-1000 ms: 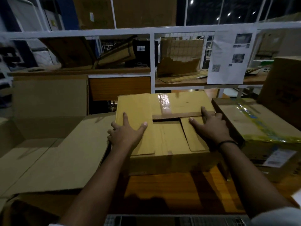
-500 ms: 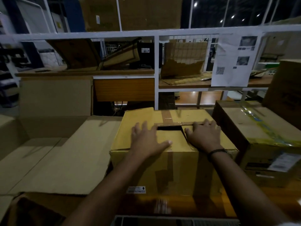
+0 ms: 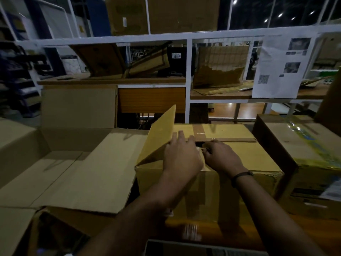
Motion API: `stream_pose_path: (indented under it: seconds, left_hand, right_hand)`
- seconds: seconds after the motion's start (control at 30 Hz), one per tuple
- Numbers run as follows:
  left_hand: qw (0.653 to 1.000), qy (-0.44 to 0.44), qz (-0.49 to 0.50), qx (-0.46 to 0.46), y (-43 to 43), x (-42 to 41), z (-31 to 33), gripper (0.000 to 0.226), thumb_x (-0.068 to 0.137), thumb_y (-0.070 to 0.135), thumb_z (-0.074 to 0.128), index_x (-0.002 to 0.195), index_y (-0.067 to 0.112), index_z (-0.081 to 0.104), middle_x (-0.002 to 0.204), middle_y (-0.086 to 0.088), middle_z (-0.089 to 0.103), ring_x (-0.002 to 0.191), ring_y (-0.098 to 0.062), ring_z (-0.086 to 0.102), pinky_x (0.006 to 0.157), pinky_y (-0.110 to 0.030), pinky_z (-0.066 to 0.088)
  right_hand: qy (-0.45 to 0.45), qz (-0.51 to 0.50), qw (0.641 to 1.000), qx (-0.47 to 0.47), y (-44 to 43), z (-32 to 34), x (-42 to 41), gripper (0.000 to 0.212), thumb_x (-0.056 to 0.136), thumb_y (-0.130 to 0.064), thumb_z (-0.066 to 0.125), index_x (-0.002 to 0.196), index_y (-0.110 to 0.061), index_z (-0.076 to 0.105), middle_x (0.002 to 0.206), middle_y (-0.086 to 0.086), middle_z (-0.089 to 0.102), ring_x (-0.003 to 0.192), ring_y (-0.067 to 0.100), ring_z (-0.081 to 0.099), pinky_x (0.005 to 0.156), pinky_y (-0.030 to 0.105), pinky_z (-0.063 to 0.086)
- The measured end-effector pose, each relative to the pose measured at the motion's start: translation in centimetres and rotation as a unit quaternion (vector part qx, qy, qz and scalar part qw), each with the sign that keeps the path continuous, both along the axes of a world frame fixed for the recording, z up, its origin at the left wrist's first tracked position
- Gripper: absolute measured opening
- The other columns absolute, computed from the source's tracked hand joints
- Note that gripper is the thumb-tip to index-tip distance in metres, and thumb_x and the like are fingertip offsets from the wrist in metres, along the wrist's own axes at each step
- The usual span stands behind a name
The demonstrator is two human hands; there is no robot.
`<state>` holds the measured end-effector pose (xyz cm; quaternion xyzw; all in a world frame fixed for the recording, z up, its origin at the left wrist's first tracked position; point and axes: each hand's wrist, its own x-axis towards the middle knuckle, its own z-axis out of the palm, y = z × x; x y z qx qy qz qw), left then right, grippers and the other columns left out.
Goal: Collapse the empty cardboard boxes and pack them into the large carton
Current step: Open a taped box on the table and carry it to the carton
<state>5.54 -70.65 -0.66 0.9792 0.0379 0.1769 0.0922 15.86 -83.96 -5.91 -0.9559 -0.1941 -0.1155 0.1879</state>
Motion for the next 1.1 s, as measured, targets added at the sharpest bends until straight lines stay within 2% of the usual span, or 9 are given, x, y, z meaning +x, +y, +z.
stream_pose_path:
  seconds: [0.07,0.17,0.33,0.43,0.53,0.67,0.8,0.97,1.1]
  left_hand:
    - [0.998,-0.018,0.041,-0.039,2.7,0.9,0.5,0.054,0.104,0.042,0.047,0.155,0.025,0.036,0.168,-0.012,0.021,0.151,-0.035,0.027,0.115,-0.052,0.038]
    - [0.995,-0.002,0.095,-0.021,7.4,2.1,0.5,0.057,0.103,0.047,0.046,0.155,0.023,0.038,0.165,-0.014,0.029,0.152,-0.040,0.024,0.121,-0.056,0.028]
    - [0.974,0.119,0.182,-0.058,13.5,3.3,-1.1,0.068,0.097,0.066,0.044,0.149,0.021,0.044,0.152,-0.015,0.044,0.138,-0.044,0.038,0.112,-0.054,0.036]
    - [0.962,0.187,0.174,-0.094,14.8,3.3,-3.2,0.077,0.095,0.071,0.045,0.155,0.023,0.034,0.157,-0.015,0.038,0.139,-0.045,0.038,0.110,-0.055,0.039]
    - [0.967,0.158,0.188,-0.074,14.3,3.2,-4.0,0.075,0.097,0.068,0.045,0.157,0.024,0.032,0.160,-0.015,0.033,0.141,-0.046,0.035,0.111,-0.055,0.036]
    - [0.996,0.024,0.080,-0.011,11.1,3.3,-4.3,0.055,0.097,0.055,0.057,0.143,0.024,0.052,0.142,-0.006,0.052,0.127,-0.027,0.049,0.103,-0.044,0.048]
    - [0.996,0.056,-0.043,-0.051,7.9,4.5,-4.5,0.034,0.099,0.047,0.059,0.126,0.028,0.067,0.123,0.005,0.068,0.102,-0.009,0.060,0.077,-0.029,0.050]
    - [0.997,0.044,-0.065,-0.022,6.9,6.4,-4.2,0.053,0.101,0.045,0.056,0.149,0.026,0.048,0.142,-0.002,0.059,0.127,-0.020,0.055,0.093,-0.036,0.050]
    - [0.997,0.018,-0.071,0.004,6.7,7.4,-4.0,0.068,0.102,0.044,0.054,0.161,0.029,0.024,0.168,-0.003,0.025,0.156,-0.028,0.018,0.118,-0.048,0.033]
  right_hand:
    - [-0.003,0.001,1.000,0.006,0.0,-0.3,0.1,0.031,0.104,-0.033,0.048,0.127,-0.023,0.065,0.123,0.001,0.062,0.095,0.013,0.060,0.085,0.035,0.057]
    - [-0.012,0.004,1.000,0.011,0.0,-0.5,0.2,0.030,0.104,-0.033,0.047,0.125,-0.024,0.066,0.123,0.000,0.061,0.095,0.010,0.059,0.085,0.033,0.056]
    - [-0.020,0.003,1.000,0.008,0.0,-0.3,0.2,0.030,0.103,-0.034,0.047,0.123,-0.024,0.067,0.124,0.000,0.062,0.096,0.012,0.060,0.085,0.032,0.055]
    - [-0.022,0.008,1.000,0.008,0.0,-0.4,0.1,0.028,0.103,-0.034,0.047,0.120,-0.025,0.067,0.124,0.000,0.062,0.096,0.011,0.059,0.084,0.031,0.054]
    - [-0.022,0.008,1.000,0.006,0.0,-0.4,0.0,0.030,0.104,-0.035,0.047,0.123,-0.025,0.067,0.128,0.000,0.061,0.100,0.012,0.060,0.086,0.031,0.054]
    - [-0.018,0.006,1.000,-0.001,0.0,-0.4,-0.1,0.032,0.104,-0.037,0.047,0.126,-0.024,0.066,0.129,-0.001,0.061,0.102,0.013,0.060,0.086,0.030,0.053]
    - [-0.011,0.003,1.000,-0.014,0.2,-0.1,-0.5,0.036,0.104,-0.038,0.045,0.131,-0.024,0.064,0.130,0.001,0.062,0.109,0.016,0.059,0.091,0.032,0.052]
    - [-0.005,0.006,0.999,-0.043,0.2,0.3,-1.2,0.042,0.105,-0.039,0.042,0.139,-0.022,0.059,0.139,0.003,0.060,0.122,0.020,0.056,0.103,0.037,0.047]
    - [-0.004,0.012,0.997,-0.072,0.1,0.5,-1.7,0.043,0.106,-0.041,0.039,0.140,-0.022,0.057,0.138,0.004,0.060,0.125,0.022,0.053,0.106,0.038,0.042]
